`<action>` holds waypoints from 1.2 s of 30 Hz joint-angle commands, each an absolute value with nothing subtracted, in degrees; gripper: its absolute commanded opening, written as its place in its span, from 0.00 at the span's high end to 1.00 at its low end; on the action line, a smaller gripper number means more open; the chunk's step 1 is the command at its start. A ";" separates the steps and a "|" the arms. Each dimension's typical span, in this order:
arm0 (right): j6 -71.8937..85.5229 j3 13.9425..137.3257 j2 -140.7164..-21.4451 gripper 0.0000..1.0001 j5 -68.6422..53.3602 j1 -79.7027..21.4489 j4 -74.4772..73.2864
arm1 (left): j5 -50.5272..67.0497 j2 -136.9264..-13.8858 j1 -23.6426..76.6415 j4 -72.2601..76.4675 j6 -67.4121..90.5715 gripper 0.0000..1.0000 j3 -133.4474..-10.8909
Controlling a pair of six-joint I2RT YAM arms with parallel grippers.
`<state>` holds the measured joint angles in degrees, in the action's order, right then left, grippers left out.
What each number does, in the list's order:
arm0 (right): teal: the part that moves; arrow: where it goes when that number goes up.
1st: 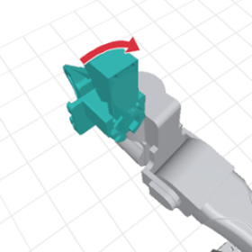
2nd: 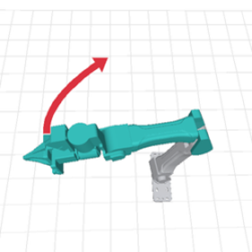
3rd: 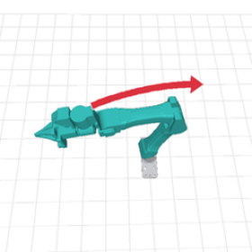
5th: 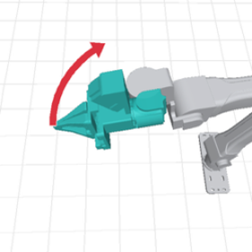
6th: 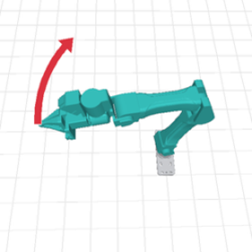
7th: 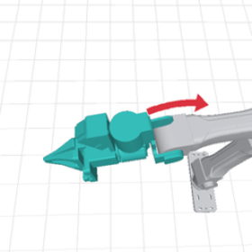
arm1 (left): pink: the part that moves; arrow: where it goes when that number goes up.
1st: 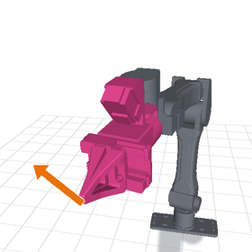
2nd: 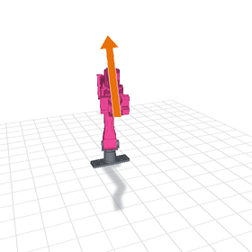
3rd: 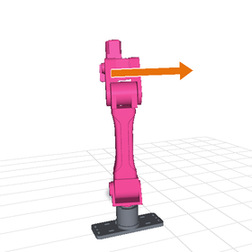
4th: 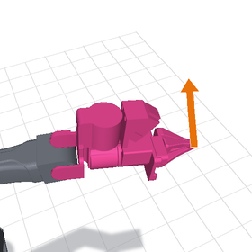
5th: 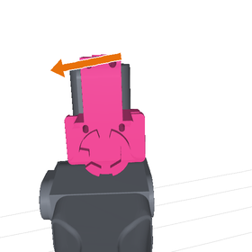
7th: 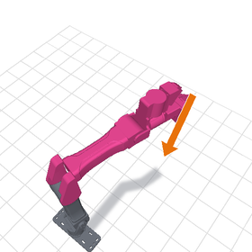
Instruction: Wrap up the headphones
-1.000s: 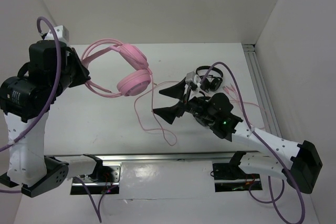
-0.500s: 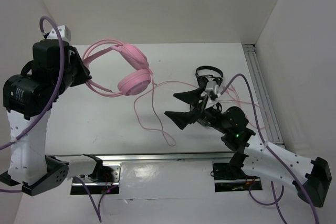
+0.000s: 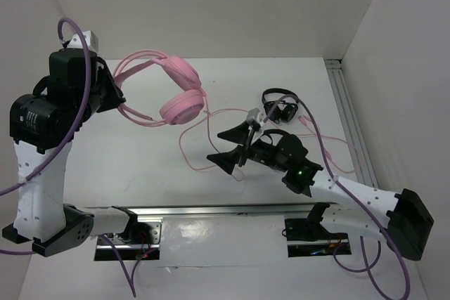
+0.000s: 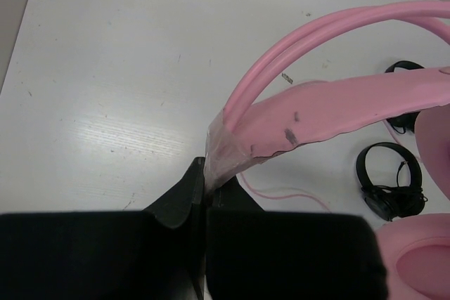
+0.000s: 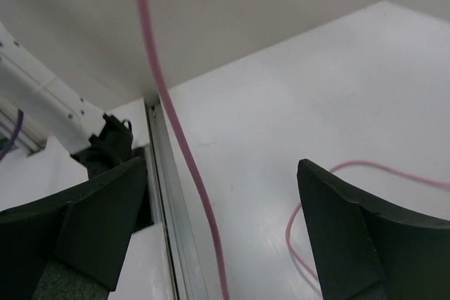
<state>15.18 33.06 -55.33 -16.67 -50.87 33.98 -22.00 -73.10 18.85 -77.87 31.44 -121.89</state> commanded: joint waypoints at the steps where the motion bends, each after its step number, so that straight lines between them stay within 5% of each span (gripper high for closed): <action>1: 15.29 30.07 -59.14 0.06 -19.78 -51.85 38.83 | -20.39 -73.21 18.81 -70.31 33.49 1.00 -125.85; 9: 17.05 25.05 -68.36 0.37 -20.30 -51.86 48.60 | -21.70 -75.32 18.20 -70.84 32.87 1.00 -128.67; 10: 17.05 25.05 -68.99 0.56 -21.09 -51.86 49.39 | -22.41 -75.32 18.19 -70.84 32.87 1.00 -128.67; 15: 16.18 24.52 -67.43 0.98 -17.85 -51.86 47.74 | -26.27 -75.32 18.19 -70.31 32.87 1.00 -124.73; 25: 0.28 39.27 -52.92 1.00 18.43 -62.58 14.00 | -46.65 -71.19 20.21 -61.70 29.19 1.00 -100.32; 36: -11.33 57.03 -59.85 1.00 21.27 -65.74 -5.44 | -52.99 -79.88 43.65 -55.20 16.44 1.00 -86.31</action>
<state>-6.68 53.60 -58.52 19.18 -63.92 1.93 -48.21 -79.09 39.05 -61.06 19.68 -85.95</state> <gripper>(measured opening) 0.022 0.090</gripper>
